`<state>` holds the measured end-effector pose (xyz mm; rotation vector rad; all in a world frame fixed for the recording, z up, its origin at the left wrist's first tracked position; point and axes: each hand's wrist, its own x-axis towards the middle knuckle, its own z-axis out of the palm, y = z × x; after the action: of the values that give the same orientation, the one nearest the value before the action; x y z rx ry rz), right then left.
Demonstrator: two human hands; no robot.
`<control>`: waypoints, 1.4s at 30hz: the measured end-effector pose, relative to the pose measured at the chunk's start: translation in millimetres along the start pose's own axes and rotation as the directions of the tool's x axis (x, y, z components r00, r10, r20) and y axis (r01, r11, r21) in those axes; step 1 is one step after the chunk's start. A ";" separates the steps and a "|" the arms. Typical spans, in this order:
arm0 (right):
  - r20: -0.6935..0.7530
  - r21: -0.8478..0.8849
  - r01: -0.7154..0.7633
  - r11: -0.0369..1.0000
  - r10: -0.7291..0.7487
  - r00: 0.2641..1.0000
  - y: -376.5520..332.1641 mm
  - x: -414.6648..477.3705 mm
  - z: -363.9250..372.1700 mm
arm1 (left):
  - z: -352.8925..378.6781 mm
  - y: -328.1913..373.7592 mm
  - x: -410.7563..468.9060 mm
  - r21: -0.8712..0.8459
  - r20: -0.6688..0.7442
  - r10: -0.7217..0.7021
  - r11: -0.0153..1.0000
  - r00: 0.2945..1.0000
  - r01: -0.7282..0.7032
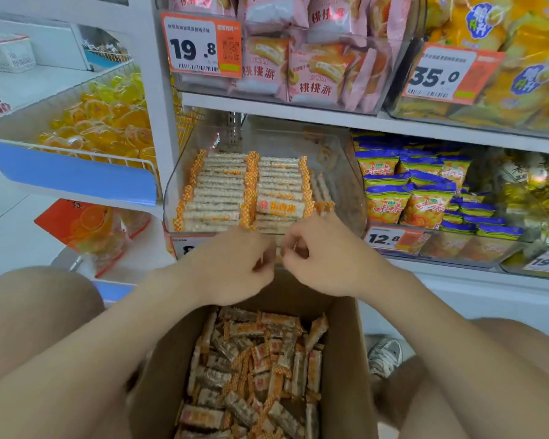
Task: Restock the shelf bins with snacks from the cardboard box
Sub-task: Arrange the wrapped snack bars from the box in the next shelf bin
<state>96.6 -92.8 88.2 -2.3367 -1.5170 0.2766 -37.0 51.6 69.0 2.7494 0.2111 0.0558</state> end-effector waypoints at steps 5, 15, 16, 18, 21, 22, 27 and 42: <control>0.394 -0.130 -0.025 0.991 0.075 0.916 17.8 -22.5 42.4 | 69.3 -20.3 13.1 0.183 0.411 -0.157 0.979 0.898 0.088; 0.399 -0.115 -0.270 0.956 0.293 0.869 83.0 2.4 134.1 | 209.6 -87.5 24.6 0.091 0.433 -0.415 0.903 0.800 0.420; 0.412 -0.099 -0.280 0.955 0.295 0.862 89.0 4.5 145.7 | 222.2 -94.2 24.5 0.130 0.442 -0.441 0.893 0.781 0.431; 0.465 -0.083 -0.302 0.950 0.305 0.831 99.8 7.2 170.7 | 244.4 -107.2 22.9 0.203 0.440 -0.485 0.874 0.756 0.442; 0.513 -0.109 -0.351 0.930 0.355 0.782 109.7 7.9 204.7 | 267.5 -120.4 19.6 0.199 0.437 -0.487 0.872 0.756 0.447; 0.502 -0.127 -0.372 0.919 0.383 0.775 112.8 6.4 216.7 | 273.9 -124.1 19.1 0.178 0.429 -0.487 0.871 0.760 0.458; 0.317 -0.220 -0.390 0.894 0.444 0.838 129.2 5.2 281.0 | 300.0 -142.5 15.3 0.115 0.396 -0.488 0.867 0.778 0.485; 0.163 -0.302 -0.420 0.856 0.481 0.862 140.3 -6.6 341.3 | 333.7 -141.4 1.9 -0.048 0.403 -0.591 0.749 0.699 0.661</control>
<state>95.7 -90.9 -280.9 -2.9537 -1.1181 0.5139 -32.3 58.0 -293.4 2.2882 0.9772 -0.5889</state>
